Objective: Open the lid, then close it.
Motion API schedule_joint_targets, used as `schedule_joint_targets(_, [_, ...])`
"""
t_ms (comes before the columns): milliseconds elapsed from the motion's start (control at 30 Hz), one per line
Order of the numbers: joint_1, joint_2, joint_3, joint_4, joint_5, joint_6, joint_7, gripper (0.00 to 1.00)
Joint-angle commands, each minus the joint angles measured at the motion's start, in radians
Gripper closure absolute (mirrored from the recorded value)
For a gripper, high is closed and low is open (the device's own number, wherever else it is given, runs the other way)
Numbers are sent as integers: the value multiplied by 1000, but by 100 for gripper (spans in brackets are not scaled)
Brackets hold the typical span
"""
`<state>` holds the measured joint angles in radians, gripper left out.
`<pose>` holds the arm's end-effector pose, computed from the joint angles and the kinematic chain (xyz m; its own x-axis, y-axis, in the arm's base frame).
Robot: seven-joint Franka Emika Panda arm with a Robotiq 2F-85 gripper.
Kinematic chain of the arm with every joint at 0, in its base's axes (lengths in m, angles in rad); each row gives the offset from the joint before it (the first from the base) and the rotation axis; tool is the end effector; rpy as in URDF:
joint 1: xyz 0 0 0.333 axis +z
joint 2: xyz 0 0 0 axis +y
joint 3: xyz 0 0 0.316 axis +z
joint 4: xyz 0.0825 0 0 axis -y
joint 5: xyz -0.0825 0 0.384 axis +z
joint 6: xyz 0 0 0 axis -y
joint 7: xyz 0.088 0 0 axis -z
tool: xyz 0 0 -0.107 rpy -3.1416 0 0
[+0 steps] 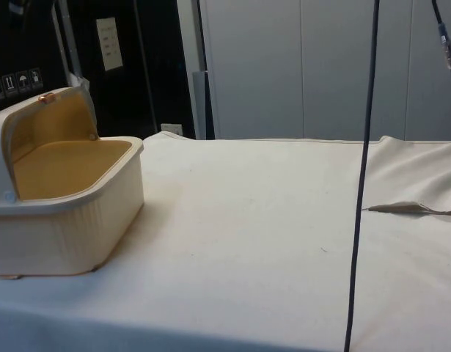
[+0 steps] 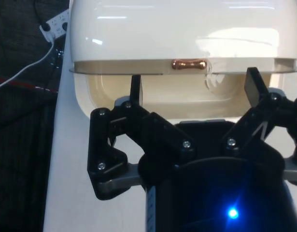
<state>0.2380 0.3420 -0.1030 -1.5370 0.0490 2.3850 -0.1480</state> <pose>0.6952 0.1055 0.5153 0.8396 0.2492 0.4827 0.2524 -0.9658 0.0596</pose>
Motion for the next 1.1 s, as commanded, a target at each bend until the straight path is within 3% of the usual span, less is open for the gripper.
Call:
schedule_joint_targets(0, [0, 14, -3, 15, -3, 5, 3, 0])
schedule_joint_targets(367, [-2, 77, -3, 63, 0, 29, 4, 1])
schedule_joint_targets(567, [-2, 86, -2, 63, 0, 36, 2, 36])
schedule_joint_targets(600, [-1, 90, -3, 65, 0, 43, 5, 36])
schedule_joint_targets(700, [-1, 91, -3, 66, 0, 44, 6, 50])
schedule_joint_targets(733, [-1, 92, -3, 66, 0, 45, 6, 60])
schedule_joint_targets(933, [-2, 90, -2, 63, 0, 40, 3, 91])
schedule_joint_targets(1067, [-1, 109, 1, 52, 5, 74, 6, 100])
